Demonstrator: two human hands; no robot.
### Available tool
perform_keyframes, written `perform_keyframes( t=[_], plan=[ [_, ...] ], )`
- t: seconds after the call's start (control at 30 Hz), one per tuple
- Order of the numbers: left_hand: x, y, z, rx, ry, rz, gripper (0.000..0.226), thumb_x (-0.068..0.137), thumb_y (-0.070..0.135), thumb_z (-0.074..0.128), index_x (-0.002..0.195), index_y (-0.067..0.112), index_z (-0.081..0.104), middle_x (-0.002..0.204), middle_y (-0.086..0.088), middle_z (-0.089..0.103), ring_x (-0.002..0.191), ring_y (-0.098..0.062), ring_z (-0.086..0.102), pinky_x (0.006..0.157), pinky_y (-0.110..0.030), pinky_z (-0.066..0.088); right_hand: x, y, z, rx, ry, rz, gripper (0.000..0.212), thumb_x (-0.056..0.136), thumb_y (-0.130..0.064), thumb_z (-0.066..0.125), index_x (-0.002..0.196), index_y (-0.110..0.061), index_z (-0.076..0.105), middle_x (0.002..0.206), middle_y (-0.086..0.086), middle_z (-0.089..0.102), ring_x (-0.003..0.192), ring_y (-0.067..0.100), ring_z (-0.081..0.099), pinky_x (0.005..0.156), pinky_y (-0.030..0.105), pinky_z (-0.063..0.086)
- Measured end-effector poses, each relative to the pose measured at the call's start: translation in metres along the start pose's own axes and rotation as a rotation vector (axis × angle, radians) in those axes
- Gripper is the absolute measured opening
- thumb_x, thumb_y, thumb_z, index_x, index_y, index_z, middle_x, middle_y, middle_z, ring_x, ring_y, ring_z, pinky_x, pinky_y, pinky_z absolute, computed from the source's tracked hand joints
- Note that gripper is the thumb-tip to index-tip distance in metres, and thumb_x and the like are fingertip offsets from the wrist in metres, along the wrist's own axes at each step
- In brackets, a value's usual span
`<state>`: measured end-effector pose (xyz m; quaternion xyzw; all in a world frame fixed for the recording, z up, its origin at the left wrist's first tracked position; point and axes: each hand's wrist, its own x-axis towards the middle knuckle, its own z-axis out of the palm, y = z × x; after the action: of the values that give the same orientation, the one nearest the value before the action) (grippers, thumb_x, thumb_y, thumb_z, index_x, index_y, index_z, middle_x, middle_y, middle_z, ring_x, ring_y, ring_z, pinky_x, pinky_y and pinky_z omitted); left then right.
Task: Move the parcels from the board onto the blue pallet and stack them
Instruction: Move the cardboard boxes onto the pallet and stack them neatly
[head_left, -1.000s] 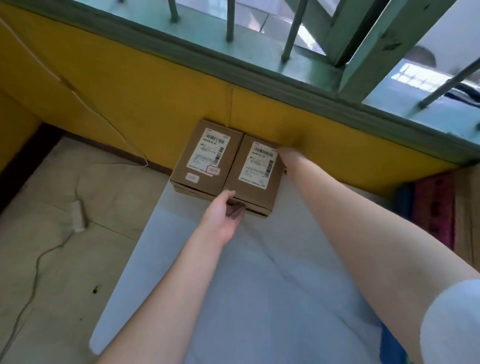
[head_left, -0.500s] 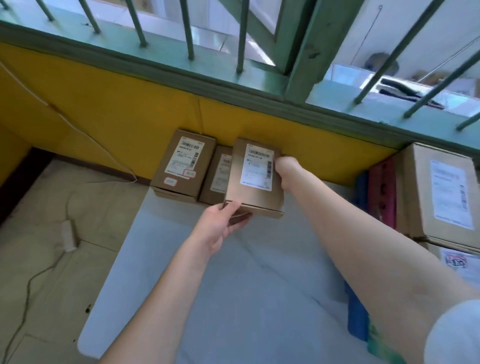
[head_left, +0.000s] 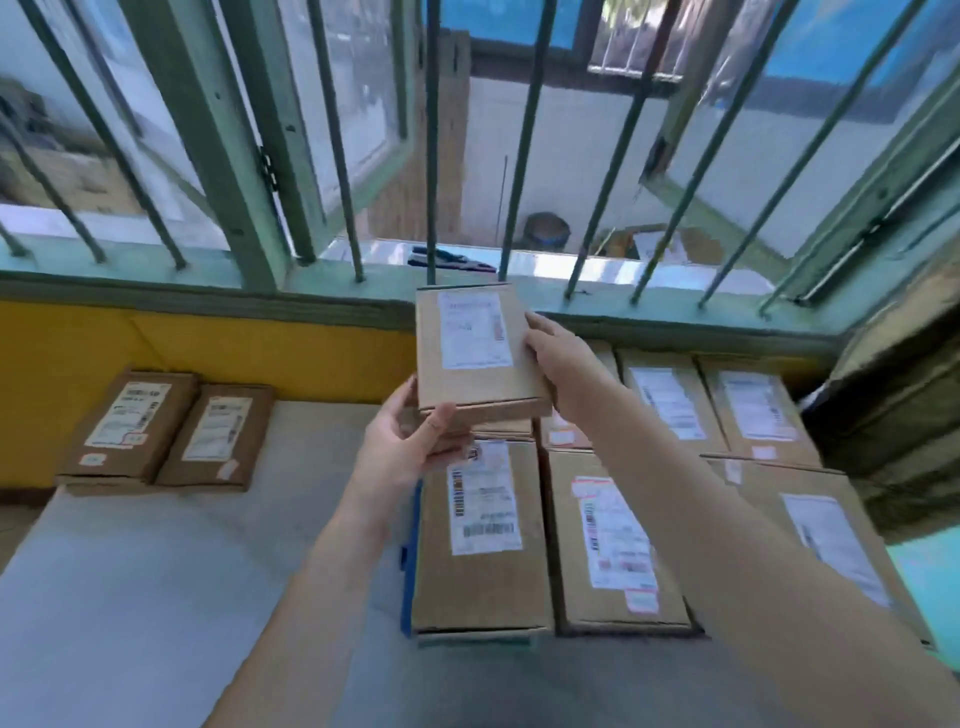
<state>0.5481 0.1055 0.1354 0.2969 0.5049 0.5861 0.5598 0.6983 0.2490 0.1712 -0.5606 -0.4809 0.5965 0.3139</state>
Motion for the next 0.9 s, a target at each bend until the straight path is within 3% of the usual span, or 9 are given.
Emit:
perform_keyframes(
  t=[0.07,0.17,0.27,0.37,0.5,0.7,0.8,0.9],
  plan=[
    [-0.002,-0.014,0.046,0.102,0.044,0.017,0.068,0.079,0.036,0.074,0.136,0.037,0.039,0.095,0.005,0.077,0.086,-0.022,0.075,0.066,-0.024,0.058,-0.006,0.017,-0.045,-0.006,0.023,-0.039,0.038,0.095,-0.009,0.042,0.085,-0.038,0.065,0.092,-0.009,0.071,0.079,0.014,0.068,0.066,0.029,0.058],
    [-0.002,-0.029,0.087,0.528,0.127,0.099,0.063,0.080,0.050,0.071,0.137,0.035,0.049,0.100,0.019,0.065,0.092,-0.010,0.068,0.072,-0.017,0.052,-0.004,0.037,-0.095,-0.031,0.091,-0.060,0.035,0.095,-0.015,0.044,0.118,-0.033,0.062,0.107,-0.002,0.069,0.093,0.020,0.067,0.070,0.034,0.059],
    [0.005,-0.035,0.105,0.861,0.144,0.178,0.056,0.082,0.046,0.072,0.131,0.024,0.057,0.110,0.006,0.061,0.098,-0.008,0.059,0.077,-0.014,0.044,0.006,0.053,-0.125,0.021,0.138,-0.026,0.042,0.096,-0.017,0.046,0.137,-0.024,0.051,0.112,0.000,0.066,0.093,0.017,0.067,0.061,0.027,0.054],
    [0.012,-0.039,0.125,1.016,0.119,0.208,0.046,0.086,0.032,0.070,0.129,0.018,0.059,0.108,0.005,0.058,0.101,-0.014,0.058,0.083,-0.025,0.044,0.019,0.063,-0.141,0.041,0.183,-0.010,0.040,0.096,-0.018,0.047,0.136,-0.024,0.052,0.111,-0.002,0.065,0.095,0.016,0.064,0.071,0.031,0.056],
    [0.022,-0.045,0.140,1.126,0.079,0.240,0.029,0.086,0.025,0.067,0.114,0.019,0.065,0.086,0.018,0.054,0.089,-0.012,0.059,0.065,-0.017,0.039,0.038,0.076,-0.148,0.028,0.254,0.023,0.041,0.096,-0.018,0.047,0.136,-0.022,0.053,0.118,0.002,0.063,0.100,0.021,0.062,0.085,0.037,0.055],
    [0.039,-0.055,0.152,1.157,0.051,0.134,0.048,0.089,0.025,0.062,0.134,0.009,0.056,0.124,-0.008,0.061,0.104,-0.016,0.062,0.090,-0.027,0.049,0.055,0.087,-0.144,-0.142,0.258,0.001,0.041,0.095,-0.022,0.049,0.135,-0.016,0.055,0.128,0.006,0.062,0.117,0.027,0.057,0.091,0.033,0.047],
    [0.038,-0.058,0.151,1.134,0.040,0.122,0.046,0.091,0.026,0.060,0.134,0.011,0.056,0.126,-0.006,0.060,0.104,-0.013,0.061,0.092,-0.030,0.050,0.059,0.093,-0.140,-0.260,0.266,-0.021,0.037,0.098,-0.026,0.046,0.131,-0.014,0.057,0.127,0.009,0.062,0.114,0.027,0.056,0.082,0.029,0.040],
    [0.037,-0.054,0.144,1.119,0.074,0.181,0.042,0.094,0.028,0.057,0.133,0.015,0.056,0.123,-0.003,0.060,0.105,-0.013,0.059,0.089,-0.027,0.049,0.060,0.092,-0.132,-0.494,0.354,-0.080,0.040,0.098,-0.022,0.043,0.134,-0.006,0.052,0.138,0.016,0.050,0.124,0.033,0.047,0.097,0.039,0.041]
  ],
)
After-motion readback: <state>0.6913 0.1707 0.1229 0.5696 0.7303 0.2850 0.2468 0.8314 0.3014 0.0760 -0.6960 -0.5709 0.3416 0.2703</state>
